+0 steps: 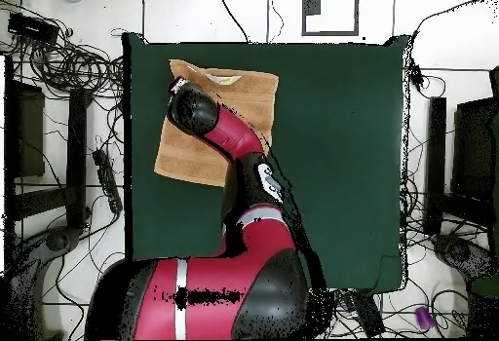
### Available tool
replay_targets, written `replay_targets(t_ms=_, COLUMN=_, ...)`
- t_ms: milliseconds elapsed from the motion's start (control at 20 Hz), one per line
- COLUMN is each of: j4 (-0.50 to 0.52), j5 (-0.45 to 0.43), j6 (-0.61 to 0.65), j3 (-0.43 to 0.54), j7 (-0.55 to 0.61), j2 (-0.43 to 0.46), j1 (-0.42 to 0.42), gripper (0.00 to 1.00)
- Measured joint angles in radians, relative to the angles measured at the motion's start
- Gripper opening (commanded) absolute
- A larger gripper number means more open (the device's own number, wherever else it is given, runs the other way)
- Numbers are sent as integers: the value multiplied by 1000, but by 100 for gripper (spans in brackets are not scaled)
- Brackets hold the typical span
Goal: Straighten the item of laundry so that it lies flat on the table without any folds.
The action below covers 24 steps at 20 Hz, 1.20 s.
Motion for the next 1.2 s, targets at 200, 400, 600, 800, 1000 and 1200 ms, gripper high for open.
replay_targets(t_ms=200, j4=0, j5=1, j6=-18, j3=20, j7=0, j2=2, j1=-4, gripper=0)
replay_targets(t_ms=400, j4=0, j5=1, j6=-34, j3=39, j7=0, j2=4, j1=-8, gripper=0)
replay_targets(t_ms=600, j4=0, j5=1, j6=-48, j3=81, j7=0, j2=9, j1=-28, gripper=0)
replay_targets(t_ms=800, j4=0, j5=1, j6=-51, j3=103, j7=0, j2=11, j1=-41, gripper=0)
replay_targets(t_ms=1000, j4=0, j5=1, j6=-61, j3=132, j7=0, j2=15, j1=-56, gripper=0)
replay_targets(t_ms=1200, j4=0, j5=1, j6=-77, j3=157, j7=0, j2=20, j1=-64, gripper=0)
